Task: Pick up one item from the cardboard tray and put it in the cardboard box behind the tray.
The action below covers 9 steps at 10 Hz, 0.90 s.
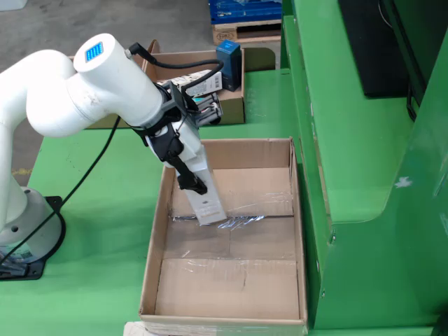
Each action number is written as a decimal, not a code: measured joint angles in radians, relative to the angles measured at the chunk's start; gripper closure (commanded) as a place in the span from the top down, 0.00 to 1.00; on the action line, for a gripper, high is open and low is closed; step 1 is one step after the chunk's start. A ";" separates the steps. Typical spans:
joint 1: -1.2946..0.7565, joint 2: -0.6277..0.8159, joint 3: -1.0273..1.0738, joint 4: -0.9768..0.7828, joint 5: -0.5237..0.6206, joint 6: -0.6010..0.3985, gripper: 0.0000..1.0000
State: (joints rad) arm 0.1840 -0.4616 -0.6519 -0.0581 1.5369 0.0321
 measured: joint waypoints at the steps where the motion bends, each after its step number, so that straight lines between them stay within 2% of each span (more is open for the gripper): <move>1: 0.005 -0.002 0.037 -0.045 0.003 0.002 0.00; 3: 0.025 -0.017 0.132 -0.129 -0.011 0.005 0.00; 5: 0.041 -0.101 0.229 -0.213 -0.023 0.005 0.00; 9: 0.080 -0.089 0.420 -0.166 -0.068 -0.020 0.00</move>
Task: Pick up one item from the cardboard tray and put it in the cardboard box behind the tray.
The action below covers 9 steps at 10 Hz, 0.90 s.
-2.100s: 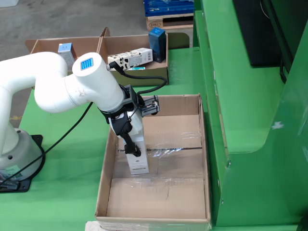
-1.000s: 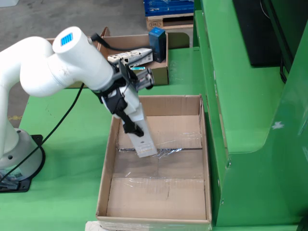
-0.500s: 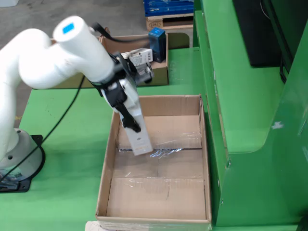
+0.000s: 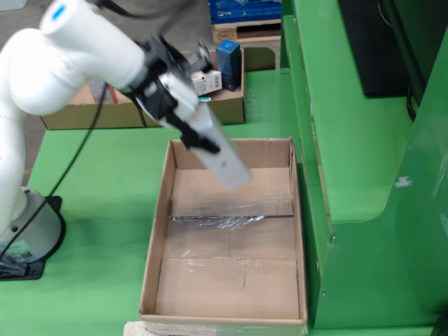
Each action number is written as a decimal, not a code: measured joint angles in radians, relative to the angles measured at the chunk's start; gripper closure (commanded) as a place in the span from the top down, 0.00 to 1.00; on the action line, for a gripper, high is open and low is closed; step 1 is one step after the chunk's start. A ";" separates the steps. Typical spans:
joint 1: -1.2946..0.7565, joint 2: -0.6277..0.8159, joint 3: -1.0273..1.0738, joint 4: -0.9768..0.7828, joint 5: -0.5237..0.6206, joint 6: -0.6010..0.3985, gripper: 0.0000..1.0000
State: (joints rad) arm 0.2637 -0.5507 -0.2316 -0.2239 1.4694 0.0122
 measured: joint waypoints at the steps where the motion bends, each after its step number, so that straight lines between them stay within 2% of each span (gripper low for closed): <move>1: 0.008 0.014 0.064 0.029 0.011 -0.008 0.00; 4: 0.025 0.049 0.195 0.015 0.017 -0.020 0.00; 9: 0.071 0.083 0.209 -0.084 0.020 -0.043 0.00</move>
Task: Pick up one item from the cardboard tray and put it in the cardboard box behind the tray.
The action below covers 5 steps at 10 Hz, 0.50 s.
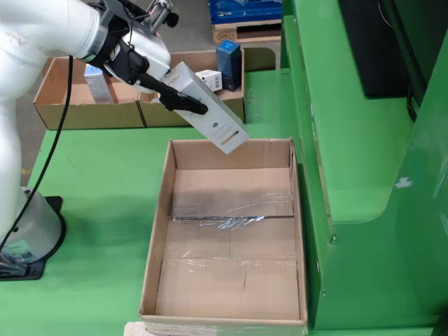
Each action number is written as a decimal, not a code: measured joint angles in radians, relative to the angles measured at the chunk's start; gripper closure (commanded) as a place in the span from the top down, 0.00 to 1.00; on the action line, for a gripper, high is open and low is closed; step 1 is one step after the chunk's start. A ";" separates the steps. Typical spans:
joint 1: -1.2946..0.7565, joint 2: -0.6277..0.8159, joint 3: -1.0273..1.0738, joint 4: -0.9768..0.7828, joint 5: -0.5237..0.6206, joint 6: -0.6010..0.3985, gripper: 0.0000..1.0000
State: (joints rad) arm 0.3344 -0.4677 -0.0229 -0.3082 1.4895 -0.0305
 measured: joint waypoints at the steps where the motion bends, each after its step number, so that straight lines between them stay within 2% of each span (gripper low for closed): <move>1: 0.034 0.000 0.000 -0.012 -0.017 -0.005 0.00; 5: 0.081 0.000 0.000 -0.031 -0.009 -0.009 0.00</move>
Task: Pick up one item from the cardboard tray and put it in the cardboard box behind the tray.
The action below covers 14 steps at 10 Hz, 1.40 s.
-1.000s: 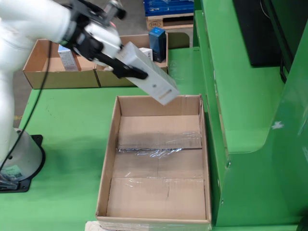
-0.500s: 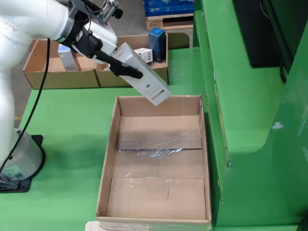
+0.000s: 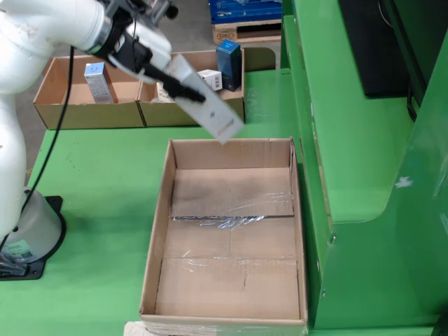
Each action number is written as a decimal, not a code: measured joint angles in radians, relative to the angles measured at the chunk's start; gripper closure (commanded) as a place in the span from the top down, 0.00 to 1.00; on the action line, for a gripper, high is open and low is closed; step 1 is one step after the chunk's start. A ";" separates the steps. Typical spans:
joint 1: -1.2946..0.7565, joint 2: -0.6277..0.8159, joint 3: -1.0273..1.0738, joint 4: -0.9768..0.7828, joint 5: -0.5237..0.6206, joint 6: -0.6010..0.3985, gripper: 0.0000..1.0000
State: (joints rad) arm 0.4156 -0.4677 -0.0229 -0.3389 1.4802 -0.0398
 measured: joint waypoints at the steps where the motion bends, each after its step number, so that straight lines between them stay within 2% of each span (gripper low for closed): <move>1: 0.034 0.000 0.000 0.019 0.014 -0.003 0.00; 4: 0.124 -0.002 0.000 0.049 0.034 -0.012 0.00; 14: 0.361 0.003 0.000 -0.012 0.063 -0.011 0.00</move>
State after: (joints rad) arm 0.7761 -0.4648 -0.0229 -0.3512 1.5430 -0.0506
